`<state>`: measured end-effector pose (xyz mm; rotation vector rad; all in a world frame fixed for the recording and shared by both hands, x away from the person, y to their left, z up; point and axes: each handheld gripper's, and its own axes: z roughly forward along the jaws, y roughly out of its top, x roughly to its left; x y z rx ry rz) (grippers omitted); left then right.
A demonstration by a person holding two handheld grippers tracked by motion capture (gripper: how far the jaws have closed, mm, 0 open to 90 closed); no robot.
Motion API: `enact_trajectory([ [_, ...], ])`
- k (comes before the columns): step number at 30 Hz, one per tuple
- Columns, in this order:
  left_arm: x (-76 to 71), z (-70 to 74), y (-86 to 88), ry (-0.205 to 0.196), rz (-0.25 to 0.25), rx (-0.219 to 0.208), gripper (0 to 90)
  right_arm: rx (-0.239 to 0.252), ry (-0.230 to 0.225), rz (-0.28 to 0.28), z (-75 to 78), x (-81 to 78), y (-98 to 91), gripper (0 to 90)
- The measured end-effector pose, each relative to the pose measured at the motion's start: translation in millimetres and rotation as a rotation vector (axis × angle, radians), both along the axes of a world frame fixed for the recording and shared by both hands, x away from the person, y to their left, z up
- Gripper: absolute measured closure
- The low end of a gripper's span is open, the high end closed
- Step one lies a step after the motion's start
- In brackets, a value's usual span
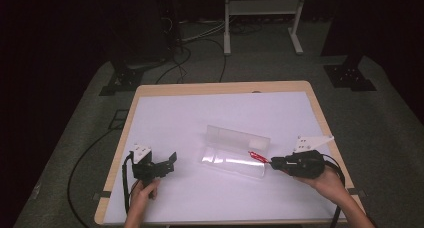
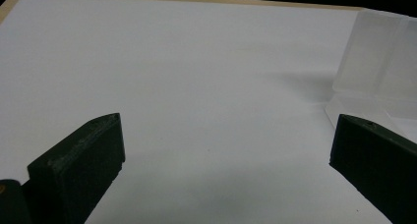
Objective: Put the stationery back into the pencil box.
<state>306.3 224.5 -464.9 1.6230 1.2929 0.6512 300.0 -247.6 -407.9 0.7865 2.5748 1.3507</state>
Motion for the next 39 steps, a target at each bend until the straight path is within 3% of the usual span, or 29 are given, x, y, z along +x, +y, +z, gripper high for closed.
enact_trajectory([
  [39,-0.5,0.0,-0.4,-0.002,-0.008,0.004,0.0,-0.036,-0.011,0.067,1.5,30.2,42.3,78.9],
])
